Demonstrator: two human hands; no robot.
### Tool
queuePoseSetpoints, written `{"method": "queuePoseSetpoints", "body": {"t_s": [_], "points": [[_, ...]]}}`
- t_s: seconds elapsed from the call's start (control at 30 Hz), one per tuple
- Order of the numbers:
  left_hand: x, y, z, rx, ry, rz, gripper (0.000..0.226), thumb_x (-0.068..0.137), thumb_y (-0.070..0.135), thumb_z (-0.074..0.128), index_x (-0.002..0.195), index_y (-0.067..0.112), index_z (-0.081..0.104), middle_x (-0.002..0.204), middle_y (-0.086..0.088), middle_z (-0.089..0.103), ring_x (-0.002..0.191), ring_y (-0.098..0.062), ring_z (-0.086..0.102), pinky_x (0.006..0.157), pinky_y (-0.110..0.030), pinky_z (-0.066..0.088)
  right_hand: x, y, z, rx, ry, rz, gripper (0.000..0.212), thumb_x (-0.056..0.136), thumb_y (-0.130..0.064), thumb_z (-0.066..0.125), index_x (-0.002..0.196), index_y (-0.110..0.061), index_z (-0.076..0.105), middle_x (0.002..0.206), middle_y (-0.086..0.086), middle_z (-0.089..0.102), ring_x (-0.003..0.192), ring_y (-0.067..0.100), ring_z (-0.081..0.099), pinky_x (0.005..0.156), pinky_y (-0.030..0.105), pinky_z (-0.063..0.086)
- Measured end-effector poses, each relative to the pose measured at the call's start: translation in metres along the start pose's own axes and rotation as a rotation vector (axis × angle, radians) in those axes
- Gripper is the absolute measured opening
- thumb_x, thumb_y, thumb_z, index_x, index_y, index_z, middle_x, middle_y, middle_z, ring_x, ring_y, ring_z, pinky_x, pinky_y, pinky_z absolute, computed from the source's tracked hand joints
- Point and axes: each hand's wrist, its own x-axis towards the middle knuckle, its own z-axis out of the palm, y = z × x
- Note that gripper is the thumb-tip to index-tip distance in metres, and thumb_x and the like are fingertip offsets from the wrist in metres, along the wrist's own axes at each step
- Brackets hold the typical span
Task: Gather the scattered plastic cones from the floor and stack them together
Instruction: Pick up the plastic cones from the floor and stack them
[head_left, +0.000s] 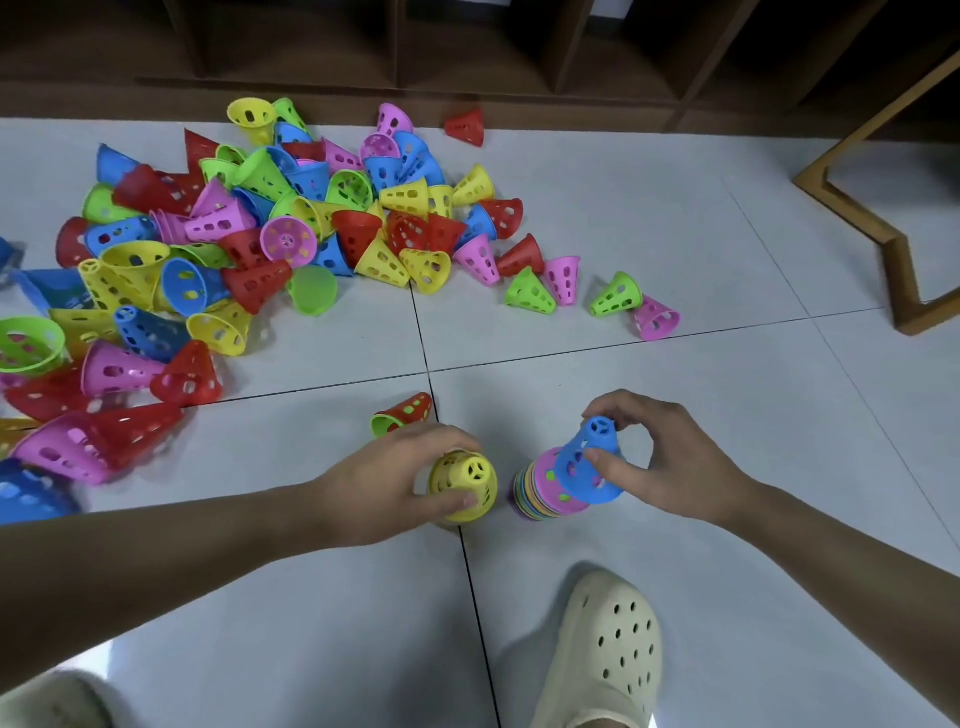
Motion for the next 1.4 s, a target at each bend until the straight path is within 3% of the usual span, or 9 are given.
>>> {"method": "queuePoseSetpoints", "body": {"t_s": [0.17,0.3,0.4,0.5,0.67,0.93,1.03,1.23,1.4], "points": [[0.009,-0.011,-0.008,-0.048,0.057,-0.056,0.043,0.092,0.063,0.047,0.117,0.031,0.062,0.100,0.011,0.064,0.105,-0.010,0.057,0.090,-0.029,0.048,0.004,0.012,0.001,-0.011,0.024,-0.011,0.020,0.084,-0.017,0.077,0.100,-0.022,0.066,0.096,-0.011,0.070,0.097,0.012,0.065,0.087,0.026,0.050],[0.027,-0.025,-0.016,-0.089,0.170,-0.163,0.046,0.090,0.058,0.043,0.104,0.021,0.067,0.097,0.007,0.066,0.093,-0.013,0.060,0.087,-0.035,0.047,0.018,0.020,0.003,-0.008,0.064,0.035,0.011,0.088,-0.015,0.074,0.093,-0.021,0.065,0.092,-0.010,0.069,0.093,0.015,0.066,0.085,0.031,0.052],[0.041,-0.045,-0.020,-0.019,0.201,-0.340,0.041,0.094,0.051,0.056,0.120,0.020,0.060,0.115,-0.002,0.063,0.111,-0.020,0.058,0.099,-0.039,0.047,0.026,0.028,0.006,0.016,0.064,0.083,0.008,0.089,-0.015,0.072,0.091,-0.020,0.065,0.089,-0.009,0.069,0.090,0.015,0.066,0.084,0.033,0.054],[0.057,-0.059,-0.029,0.227,0.139,-0.545,0.065,0.091,0.055,0.062,0.140,0.016,0.044,0.134,-0.013,0.054,0.125,-0.031,0.050,0.104,-0.042,0.042,0.035,0.033,0.010,0.011,0.030,0.147,0.006,0.090,-0.016,0.071,0.089,-0.019,0.066,0.086,-0.008,0.070,0.086,0.009,0.066,0.083,0.029,0.053],[0.079,-0.074,-0.038,0.374,-0.038,-0.780,0.078,0.081,0.076,0.055,0.130,0.016,0.046,0.128,-0.012,0.055,0.120,-0.034,0.052,0.098,-0.041,0.043,0.059,0.038,0.017,0.064,0.040,0.238,0.008,0.092,-0.014,0.066,0.086,-0.018,0.067,0.083,-0.006,0.070,0.079,0.005,0.063,0.074,0.017,0.050],[0.080,-0.097,-0.017,0.753,-0.183,-0.590,0.053,0.079,0.059,0.058,0.118,0.024,0.049,0.122,0.001,0.062,0.114,-0.023,0.053,0.094,-0.035,0.039,0.104,0.062,0.020,0.071,0.129,0.345,0.012,0.093,-0.023,0.066,0.104,-0.018,0.065,0.102,-0.008,0.064,0.087,0.000,0.062,0.072,0.015,0.047],[0.089,-0.102,-0.022,0.705,-0.133,-0.550,0.040,0.080,0.055,0.058,0.108,0.027,0.048,0.116,0.002,0.064,0.109,-0.023,0.053,0.090,-0.034,0.037,0.127,0.080,0.020,0.017,0.144,0.401,0.027,0.093,-0.028,0.067,0.118,-0.021,0.060,0.119,-0.007,0.060,0.106,0.013,0.060,0.084,0.025,0.046],[0.115,-0.115,-0.043,0.508,0.055,-0.482,0.057,0.079,0.056,0.068,0.126,0.030,0.048,0.116,0.001,0.065,0.108,-0.025,0.052,0.089,-0.038,0.039,0.177,0.100,0.022,0.022,0.033,0.532,0.066,0.094,-0.030,0.066,0.152,-0.022,0.035,0.149,0.000,0.045,0.129,0.019,0.050,0.096,0.028,0.043],[0.129,-0.120,-0.056,0.380,0.176,-0.458,0.057,0.076,0.049,0.077,0.121,0.024,0.052,0.095,0.000,0.057,0.101,-0.029,0.056,0.085,-0.038,0.040,0.219,0.113,0.023,-0.014,-0.002,0.547,0.080,0.092,-0.030,0.068,0.158,-0.022,0.023,0.160,0.001,0.033,0.144,0.020,0.037,0.114,0.032,0.035]]}}
